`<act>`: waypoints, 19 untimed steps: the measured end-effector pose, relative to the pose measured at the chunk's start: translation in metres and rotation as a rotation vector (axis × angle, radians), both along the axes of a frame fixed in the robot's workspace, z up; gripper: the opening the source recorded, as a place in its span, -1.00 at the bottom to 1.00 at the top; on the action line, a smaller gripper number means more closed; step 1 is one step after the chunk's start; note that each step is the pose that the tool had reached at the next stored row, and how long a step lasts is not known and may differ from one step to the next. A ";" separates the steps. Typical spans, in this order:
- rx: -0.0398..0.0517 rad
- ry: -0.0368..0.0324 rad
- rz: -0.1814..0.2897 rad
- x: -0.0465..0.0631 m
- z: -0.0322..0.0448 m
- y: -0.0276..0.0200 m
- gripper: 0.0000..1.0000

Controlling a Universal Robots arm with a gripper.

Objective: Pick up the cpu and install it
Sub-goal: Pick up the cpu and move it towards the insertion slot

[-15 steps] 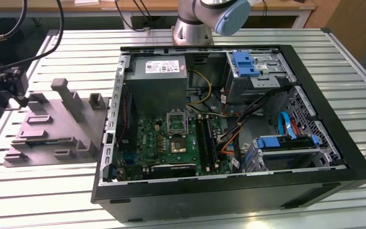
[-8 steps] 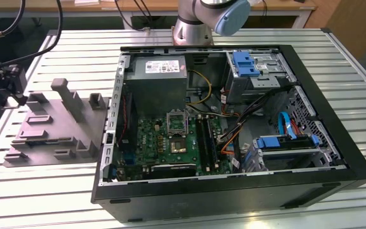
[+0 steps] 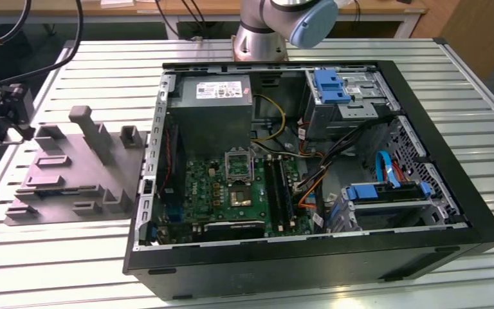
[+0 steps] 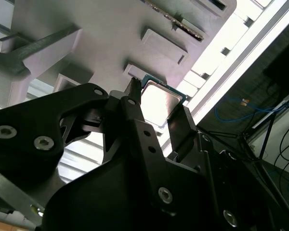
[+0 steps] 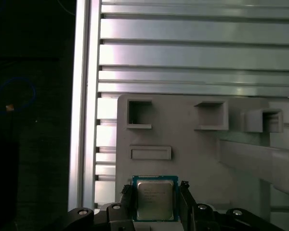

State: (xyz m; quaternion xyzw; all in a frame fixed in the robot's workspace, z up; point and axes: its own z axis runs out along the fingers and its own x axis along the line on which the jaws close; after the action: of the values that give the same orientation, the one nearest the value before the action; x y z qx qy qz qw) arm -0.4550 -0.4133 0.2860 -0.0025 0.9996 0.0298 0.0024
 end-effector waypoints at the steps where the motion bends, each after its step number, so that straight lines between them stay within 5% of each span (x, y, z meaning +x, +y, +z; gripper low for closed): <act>1: 0.0000 -0.0002 0.000 0.000 0.0006 0.0000 -0.06; 19: 0.0001 -0.0005 0.000 0.000 0.0101 0.0000 -0.06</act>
State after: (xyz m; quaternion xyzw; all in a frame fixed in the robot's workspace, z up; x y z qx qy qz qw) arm -0.4550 -0.4133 0.2961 -0.0026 0.9995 0.0298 0.0026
